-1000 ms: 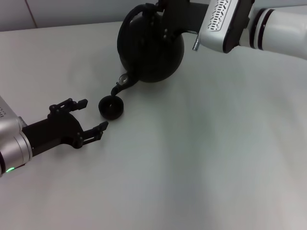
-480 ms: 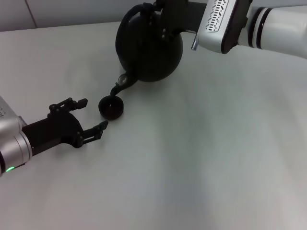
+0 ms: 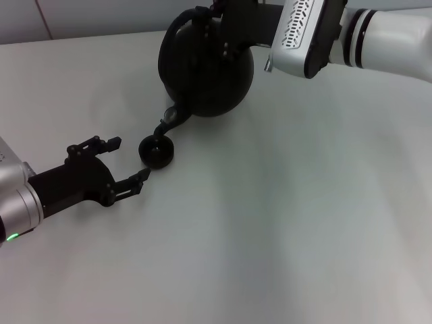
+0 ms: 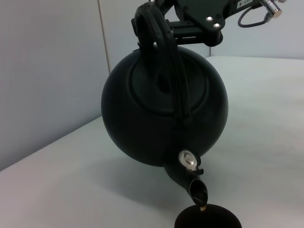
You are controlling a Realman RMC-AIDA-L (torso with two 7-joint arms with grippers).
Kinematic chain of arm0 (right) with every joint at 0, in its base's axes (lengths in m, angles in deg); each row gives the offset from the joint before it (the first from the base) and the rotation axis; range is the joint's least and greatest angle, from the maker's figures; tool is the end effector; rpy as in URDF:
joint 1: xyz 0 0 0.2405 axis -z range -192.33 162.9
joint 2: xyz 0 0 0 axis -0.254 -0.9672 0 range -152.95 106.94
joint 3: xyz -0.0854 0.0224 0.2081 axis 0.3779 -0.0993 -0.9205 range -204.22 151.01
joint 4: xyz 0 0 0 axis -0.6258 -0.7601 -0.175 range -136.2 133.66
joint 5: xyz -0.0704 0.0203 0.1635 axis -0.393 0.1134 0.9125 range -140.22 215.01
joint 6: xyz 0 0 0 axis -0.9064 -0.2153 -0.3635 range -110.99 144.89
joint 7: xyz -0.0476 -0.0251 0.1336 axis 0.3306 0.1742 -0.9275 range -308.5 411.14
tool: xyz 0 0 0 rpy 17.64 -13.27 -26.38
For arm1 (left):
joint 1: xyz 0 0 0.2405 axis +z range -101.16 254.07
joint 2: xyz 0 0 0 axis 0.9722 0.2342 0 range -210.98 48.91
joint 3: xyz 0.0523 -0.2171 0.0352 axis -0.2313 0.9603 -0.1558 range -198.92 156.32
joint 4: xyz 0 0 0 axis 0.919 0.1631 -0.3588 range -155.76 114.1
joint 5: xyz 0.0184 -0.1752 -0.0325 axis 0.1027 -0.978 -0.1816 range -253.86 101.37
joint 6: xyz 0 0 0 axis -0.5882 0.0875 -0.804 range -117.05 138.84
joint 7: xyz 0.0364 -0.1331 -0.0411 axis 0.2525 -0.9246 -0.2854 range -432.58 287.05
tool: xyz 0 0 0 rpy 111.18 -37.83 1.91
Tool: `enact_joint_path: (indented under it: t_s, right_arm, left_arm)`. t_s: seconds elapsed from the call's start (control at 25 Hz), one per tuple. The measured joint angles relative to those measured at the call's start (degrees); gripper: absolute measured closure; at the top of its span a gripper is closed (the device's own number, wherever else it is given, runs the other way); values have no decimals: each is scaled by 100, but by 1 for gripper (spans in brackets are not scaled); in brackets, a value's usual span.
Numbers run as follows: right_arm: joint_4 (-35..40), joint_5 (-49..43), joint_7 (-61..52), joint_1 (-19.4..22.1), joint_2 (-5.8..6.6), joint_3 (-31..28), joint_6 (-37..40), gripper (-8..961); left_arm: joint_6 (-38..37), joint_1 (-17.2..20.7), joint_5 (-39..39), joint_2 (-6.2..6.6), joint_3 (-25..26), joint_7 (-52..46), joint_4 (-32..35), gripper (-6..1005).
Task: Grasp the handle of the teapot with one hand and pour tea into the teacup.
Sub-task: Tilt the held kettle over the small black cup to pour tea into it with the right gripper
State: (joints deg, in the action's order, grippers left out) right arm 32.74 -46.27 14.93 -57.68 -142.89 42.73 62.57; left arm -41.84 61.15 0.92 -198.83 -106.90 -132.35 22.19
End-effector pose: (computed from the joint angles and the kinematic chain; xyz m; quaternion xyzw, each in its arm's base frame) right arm 0.1426 0.3943 -0.0169 -0.9108 -0.1490 0.1073 0.3698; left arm -0.2461 0.2832 -0.0326 -0.9391 -0.1302 -0.1521 0.2793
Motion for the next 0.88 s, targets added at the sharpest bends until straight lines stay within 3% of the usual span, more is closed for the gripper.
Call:
enact_joint_path:
  t_s: [0.6,0.88]
  right_arm:
    - [0,436,-793,129,36,-70,62,865]
    - [12,1844,-1145,667,59,-288,393,866]
  left_arm:
    - [-2,56,0,-7,0,0,3,206]
    - [-56,99,0,-7,0,0,6,206]
